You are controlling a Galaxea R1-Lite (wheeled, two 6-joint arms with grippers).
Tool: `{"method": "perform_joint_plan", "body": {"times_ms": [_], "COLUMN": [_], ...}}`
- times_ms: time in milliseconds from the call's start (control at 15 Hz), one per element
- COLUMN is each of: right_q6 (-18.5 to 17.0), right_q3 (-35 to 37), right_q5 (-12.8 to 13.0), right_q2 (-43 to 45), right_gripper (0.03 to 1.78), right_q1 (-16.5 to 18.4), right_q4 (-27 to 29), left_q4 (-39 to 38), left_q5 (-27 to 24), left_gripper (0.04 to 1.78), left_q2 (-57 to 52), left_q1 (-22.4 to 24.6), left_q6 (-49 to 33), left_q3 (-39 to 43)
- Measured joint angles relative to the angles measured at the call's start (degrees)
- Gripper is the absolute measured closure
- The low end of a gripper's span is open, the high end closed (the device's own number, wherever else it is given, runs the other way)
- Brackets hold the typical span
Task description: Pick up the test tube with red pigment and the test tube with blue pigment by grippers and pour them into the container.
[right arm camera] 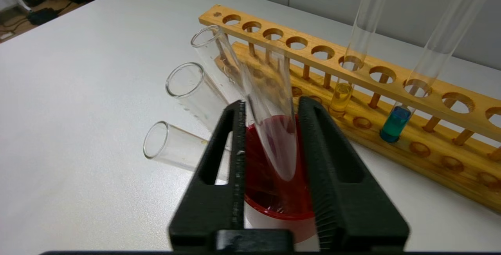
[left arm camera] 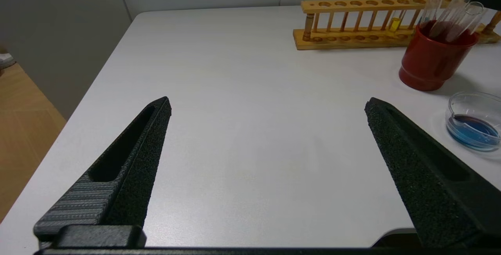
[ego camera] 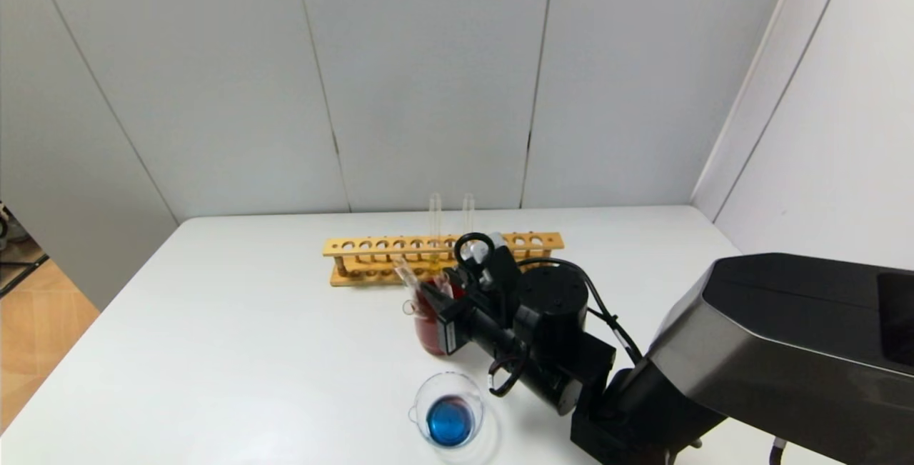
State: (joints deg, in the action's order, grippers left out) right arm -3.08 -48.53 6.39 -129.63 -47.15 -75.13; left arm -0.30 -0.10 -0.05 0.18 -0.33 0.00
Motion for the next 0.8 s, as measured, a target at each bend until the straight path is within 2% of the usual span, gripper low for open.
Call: {"method": "perform_joint_plan", "body": {"times_ms": [267,400,600,800], "right_q6": [0.2,0.3,0.2,-0.2], "right_q3": [-0.3,-0.3,-0.7,-1.5], "right_q5": [0.2,0.3,0.3,0.5], "right_q2": [-0.2,0.1,2.4,5.7], "right_gripper": [0.49,0.25,0.07,0.07], "right_q1": [-0.1,0.2,2.0,4.2], "right_q4": [0.0,-0.1,-0.9,-1.7], "left_q4": [0.0,0.0,0.0,0.0], "left_q5": [0.0,0.0,0.0,0.0], "left_gripper": [0.07,0.07,0.07,0.07], "left_q2": [0.0,0.0,0.0,0.0], "left_q1": [0.0,0.0,0.0,0.0], "left_q6": [0.0,0.0,0.0,0.0], "left_q3": [0.0,0.0,0.0,0.0]}}
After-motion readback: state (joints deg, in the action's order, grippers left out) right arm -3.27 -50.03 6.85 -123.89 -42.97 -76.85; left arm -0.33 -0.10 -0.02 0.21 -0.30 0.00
